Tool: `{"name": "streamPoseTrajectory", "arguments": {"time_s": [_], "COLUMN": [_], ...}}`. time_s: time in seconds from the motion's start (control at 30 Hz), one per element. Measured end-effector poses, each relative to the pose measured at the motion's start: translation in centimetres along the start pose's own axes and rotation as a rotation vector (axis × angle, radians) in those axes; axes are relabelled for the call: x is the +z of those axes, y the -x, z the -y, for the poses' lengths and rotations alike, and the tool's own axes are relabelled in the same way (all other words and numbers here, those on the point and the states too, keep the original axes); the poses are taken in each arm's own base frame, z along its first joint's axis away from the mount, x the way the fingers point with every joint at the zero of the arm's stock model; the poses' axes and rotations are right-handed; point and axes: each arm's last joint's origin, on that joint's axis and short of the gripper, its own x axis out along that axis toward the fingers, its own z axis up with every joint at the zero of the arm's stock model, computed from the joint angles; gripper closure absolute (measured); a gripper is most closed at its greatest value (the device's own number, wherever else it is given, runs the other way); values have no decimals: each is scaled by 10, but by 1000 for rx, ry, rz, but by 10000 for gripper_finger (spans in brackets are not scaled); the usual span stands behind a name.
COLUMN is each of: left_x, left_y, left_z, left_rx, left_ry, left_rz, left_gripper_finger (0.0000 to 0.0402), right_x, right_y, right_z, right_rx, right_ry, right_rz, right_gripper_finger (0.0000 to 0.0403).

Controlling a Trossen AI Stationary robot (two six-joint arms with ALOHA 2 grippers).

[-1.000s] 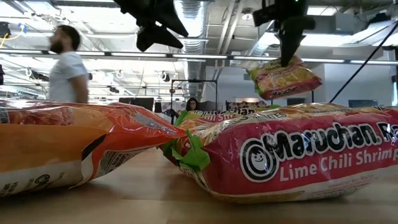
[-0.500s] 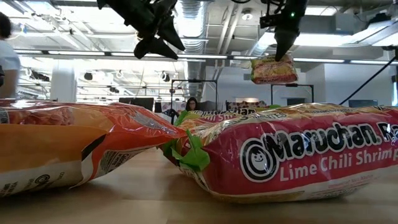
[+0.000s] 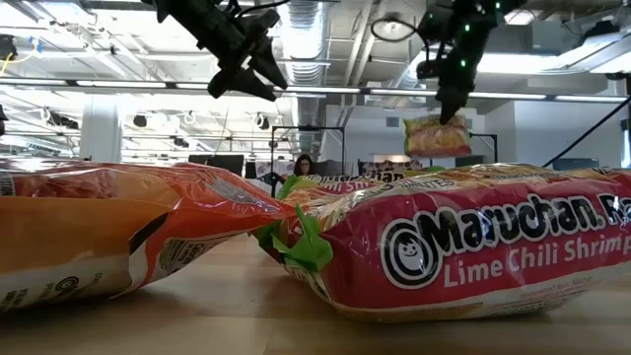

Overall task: Sort Maruchan noodles
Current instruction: Put the green noodle pack into the right white bin

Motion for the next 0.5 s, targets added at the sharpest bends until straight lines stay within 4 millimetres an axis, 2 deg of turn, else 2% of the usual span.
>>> {"name": "streamPoseTrajectory", "arguments": {"time_s": [0.3,0.5], "left_x": [2,2], "left_y": [0,0], "left_z": [-1,-1], "left_rx": [4,6], "left_ry": [-14,-21], "left_rz": [19,19], "left_gripper_finger": [239,239], "right_x": [-13,-16], "right_y": [-25,-40], "right_z": [-20,-25], "right_rx": [7,18], "right_ry": [27,28], "right_rz": [-14,-34], "right_gripper_finger": [399,399]}}
